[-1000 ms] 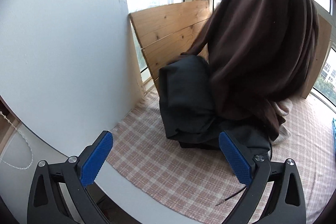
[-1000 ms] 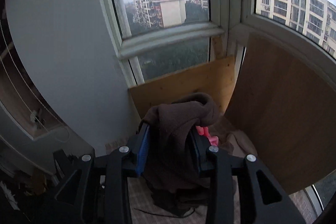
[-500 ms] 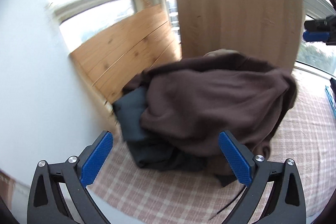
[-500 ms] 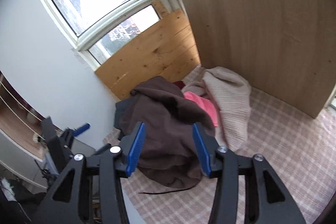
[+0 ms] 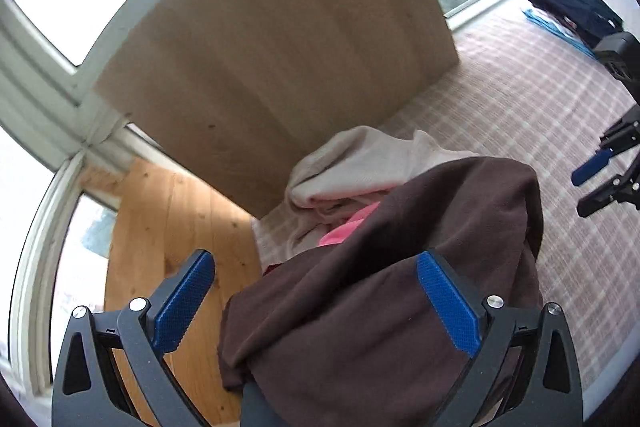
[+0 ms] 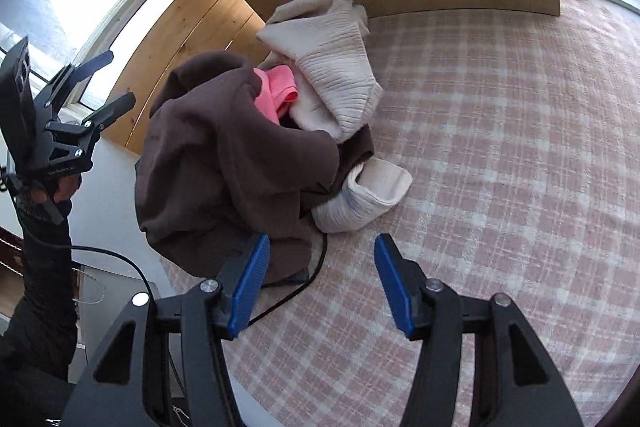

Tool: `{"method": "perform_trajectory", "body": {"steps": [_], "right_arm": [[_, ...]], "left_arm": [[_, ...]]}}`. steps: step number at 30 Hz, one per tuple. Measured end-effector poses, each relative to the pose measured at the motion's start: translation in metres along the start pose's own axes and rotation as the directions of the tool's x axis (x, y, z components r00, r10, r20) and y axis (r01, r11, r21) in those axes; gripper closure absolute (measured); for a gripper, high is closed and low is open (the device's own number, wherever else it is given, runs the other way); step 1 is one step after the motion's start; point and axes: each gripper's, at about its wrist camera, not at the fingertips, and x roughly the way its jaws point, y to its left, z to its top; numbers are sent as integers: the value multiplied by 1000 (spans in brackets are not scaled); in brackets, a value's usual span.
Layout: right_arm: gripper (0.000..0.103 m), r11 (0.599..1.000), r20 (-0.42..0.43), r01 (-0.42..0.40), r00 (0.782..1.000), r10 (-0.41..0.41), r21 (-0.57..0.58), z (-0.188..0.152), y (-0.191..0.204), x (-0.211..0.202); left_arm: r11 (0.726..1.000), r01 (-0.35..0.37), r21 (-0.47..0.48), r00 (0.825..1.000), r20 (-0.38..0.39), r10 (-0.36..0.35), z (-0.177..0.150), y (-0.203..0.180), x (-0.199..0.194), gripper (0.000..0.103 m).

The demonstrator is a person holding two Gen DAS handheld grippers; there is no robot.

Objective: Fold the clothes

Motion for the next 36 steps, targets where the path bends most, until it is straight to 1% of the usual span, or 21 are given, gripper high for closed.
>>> {"method": "perform_trajectory", "body": {"steps": [2,4,7,8,9,10,11,12,14,15,17,20,23,25,27,30,33,36], "right_arm": [[49,1000,10,15,1000,-15,-8,0,-2,-3],[49,1000,19,26,999,-26,-14,0,-5,-5],[49,999,26,38,999,-38,-26,1,-7,-6],[49,999,30,44,999,-43,-28,1,-8,-5],[49,999,29,43,999,-42,-26,1,-9,-5],[49,999,26,37,999,-36,-21,1,-11,-5],[49,999,24,33,999,-33,-19,2,-11,-3],[49,999,21,30,999,-30,-17,2,-12,-1],[49,999,17,32,999,-32,-27,2,-10,3],[49,999,15,34,999,-33,-34,2,-9,6],[49,998,1,25,1000,-25,-54,4,-4,12],[49,996,-22,17,1000,-19,-85,6,3,27],[49,994,-32,-12,999,9,-113,9,14,44],[49,990,-36,-43,999,39,-135,13,23,54],[49,986,-43,-83,996,78,-143,17,32,63],[49,979,-45,-139,990,134,-146,21,44,68],[49,970,-44,-186,982,182,-155,26,58,70],[49,956,-70,-174,984,162,-235,26,79,76]], "left_arm": [[997,55,44,998,-32,-54,10,-5,17,1],[990,112,87,992,-65,-106,21,-10,33,1],[984,156,83,983,-110,-146,27,-15,55,4],[984,165,73,979,-130,-154,28,-15,62,15],[983,173,63,975,-153,-162,26,-16,68,40],[983,178,53,972,-168,-167,24,-16,71,53],[982,182,44,968,-181,-172,21,-16,74,75],[983,181,33,968,-185,-172,19,-16,74,87],[990,143,5,976,-169,-140,14,-11,69,92],[992,127,-27,979,-155,-130,11,-3,62,94],[990,100,-99,986,-123,-112,4,15,47,94],[977,42,-207,995,-80,-60,-13,48,15,94],[958,-5,-287,998,-59,-12,-42,72,-18,94],[944,-43,-327,998,-64,24,-64,82,-36,93],[924,-71,-376,996,-79,44,-87,90,-49,93],[899,-78,-430,995,-91,43,-116,95,-63,93],[887,-107,-449,991,-120,59,-136,96,-66,93],[872,-119,-476,989,-133,62,-149,99,-68,93]]}}
